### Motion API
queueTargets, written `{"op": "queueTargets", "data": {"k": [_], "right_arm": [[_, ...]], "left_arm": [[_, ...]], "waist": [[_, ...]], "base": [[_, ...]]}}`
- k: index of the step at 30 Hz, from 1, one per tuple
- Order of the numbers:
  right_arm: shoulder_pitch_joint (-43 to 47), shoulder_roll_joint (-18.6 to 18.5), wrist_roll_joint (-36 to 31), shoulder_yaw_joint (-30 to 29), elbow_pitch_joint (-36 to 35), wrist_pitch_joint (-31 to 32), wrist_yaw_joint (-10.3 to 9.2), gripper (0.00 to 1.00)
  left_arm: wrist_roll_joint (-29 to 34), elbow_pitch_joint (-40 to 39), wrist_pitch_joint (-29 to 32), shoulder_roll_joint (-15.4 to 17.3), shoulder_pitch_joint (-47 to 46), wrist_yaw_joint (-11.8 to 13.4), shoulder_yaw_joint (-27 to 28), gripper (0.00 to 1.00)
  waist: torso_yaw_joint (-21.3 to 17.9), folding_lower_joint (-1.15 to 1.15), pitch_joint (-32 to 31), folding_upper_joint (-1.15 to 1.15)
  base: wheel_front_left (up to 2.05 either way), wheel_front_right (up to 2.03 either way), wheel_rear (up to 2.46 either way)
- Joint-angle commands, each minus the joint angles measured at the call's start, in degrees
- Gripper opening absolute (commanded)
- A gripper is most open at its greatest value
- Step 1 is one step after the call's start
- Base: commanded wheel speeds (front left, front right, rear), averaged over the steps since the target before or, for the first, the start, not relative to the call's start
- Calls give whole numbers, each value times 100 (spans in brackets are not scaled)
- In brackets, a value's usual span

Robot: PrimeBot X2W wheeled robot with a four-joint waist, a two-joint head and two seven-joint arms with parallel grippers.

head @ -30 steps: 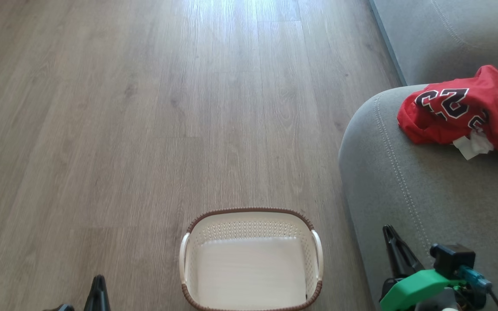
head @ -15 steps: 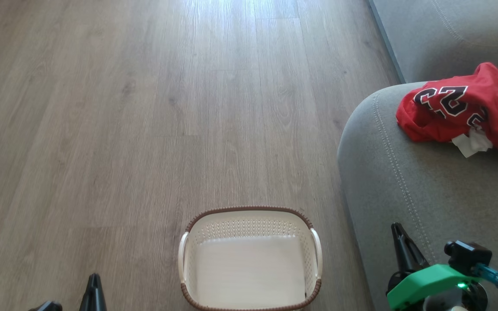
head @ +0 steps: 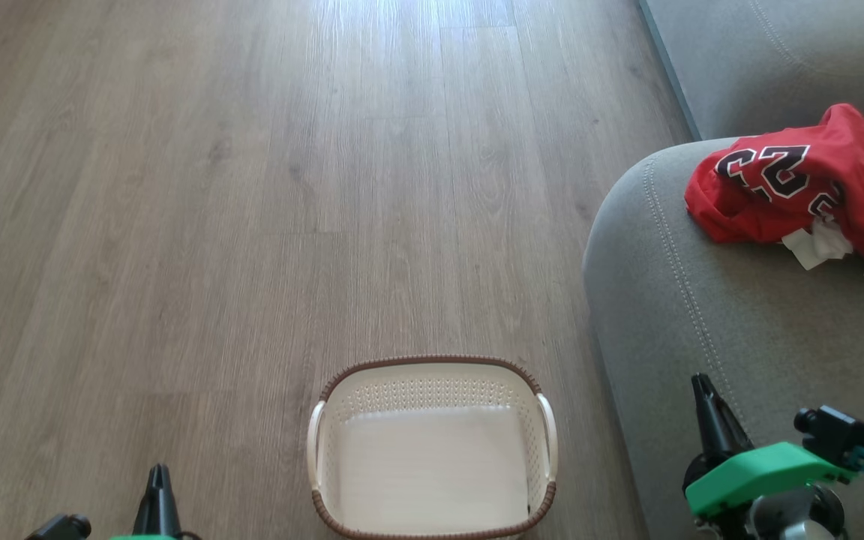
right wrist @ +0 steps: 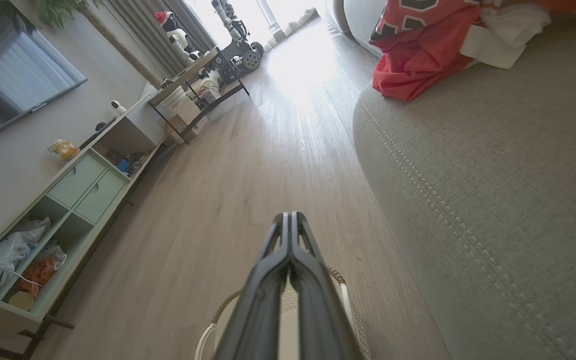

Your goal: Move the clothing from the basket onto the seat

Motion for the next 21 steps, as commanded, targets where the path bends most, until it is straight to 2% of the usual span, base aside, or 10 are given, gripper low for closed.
{"op": "queueTargets", "data": {"k": [1, 21], "right_arm": [[-310, 1, 154, -5, -213, 20, -1, 0], [-429, -12, 1482, -148, -296, 338, -1, 0]], "left_arm": [[-104, -202, 30, 21, -287, -47, 189, 0], [-1113, -270, 355, -155, -463, -338, 579, 0]], "waist": [[-2, 0, 3, 0], [-47, 0, 56, 0]], "base": [[0, 0, 0], [0, 0, 0]]}}
